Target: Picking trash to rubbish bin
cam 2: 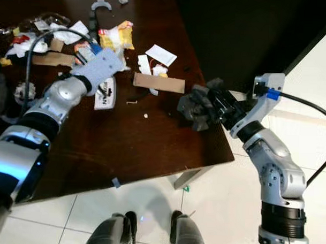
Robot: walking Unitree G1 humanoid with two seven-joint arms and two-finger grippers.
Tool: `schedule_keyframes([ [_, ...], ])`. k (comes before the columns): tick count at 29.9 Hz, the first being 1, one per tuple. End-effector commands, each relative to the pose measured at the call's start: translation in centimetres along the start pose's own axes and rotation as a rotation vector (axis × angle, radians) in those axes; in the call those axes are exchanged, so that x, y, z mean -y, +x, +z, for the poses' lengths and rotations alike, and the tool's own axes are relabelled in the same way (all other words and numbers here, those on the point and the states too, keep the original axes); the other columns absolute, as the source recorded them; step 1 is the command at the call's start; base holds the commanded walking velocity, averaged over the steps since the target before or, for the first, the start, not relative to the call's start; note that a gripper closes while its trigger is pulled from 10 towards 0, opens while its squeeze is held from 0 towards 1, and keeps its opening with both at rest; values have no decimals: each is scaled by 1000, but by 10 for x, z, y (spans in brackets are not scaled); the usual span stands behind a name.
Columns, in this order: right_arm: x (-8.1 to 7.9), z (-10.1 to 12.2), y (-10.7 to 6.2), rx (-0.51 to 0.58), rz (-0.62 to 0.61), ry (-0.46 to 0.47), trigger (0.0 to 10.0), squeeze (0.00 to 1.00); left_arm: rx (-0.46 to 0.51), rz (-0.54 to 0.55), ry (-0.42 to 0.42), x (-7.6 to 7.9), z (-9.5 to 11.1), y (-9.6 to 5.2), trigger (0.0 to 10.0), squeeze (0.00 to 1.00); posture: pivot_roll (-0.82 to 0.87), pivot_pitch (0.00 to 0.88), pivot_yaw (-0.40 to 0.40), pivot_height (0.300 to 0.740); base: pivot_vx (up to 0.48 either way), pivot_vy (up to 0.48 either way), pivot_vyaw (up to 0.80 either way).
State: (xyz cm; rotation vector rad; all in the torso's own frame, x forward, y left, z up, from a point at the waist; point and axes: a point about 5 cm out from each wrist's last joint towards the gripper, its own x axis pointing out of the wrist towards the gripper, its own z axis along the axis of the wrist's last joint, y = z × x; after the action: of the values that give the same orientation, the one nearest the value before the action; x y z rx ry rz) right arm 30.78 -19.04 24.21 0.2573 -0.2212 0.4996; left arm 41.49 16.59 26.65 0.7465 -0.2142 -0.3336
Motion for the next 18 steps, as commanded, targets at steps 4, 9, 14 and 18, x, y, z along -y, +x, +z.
schedule_keyframes([
  [4, 1, -4, 4, 29, -1, 13, 10000, 0, 233, 23, -256, -18, 39, -1, 0, 0, -68, 217, 24, 740, 0, 0, 0],
  [9, -1, -8, 12, 51, 13, 32, 10000, 0, 410, 46, -418, -26, 59, -18, 3686, 0, -22, 185, 38, 740, 0, 0, 0],
  [14, -3, -11, 18, 63, 28, 44, 10000, 0, 549, 136, -614, -31, 66, -37, 7490, 0, 2, 174, 37, 740, 0, 0, 0],
  [18, -6, -16, 26, 61, 59, 59, 10000, 0, 563, 368, -829, -38, 41, -56, 10000, 0, 47, 148, 18, 740, 0, 0, 0],
])
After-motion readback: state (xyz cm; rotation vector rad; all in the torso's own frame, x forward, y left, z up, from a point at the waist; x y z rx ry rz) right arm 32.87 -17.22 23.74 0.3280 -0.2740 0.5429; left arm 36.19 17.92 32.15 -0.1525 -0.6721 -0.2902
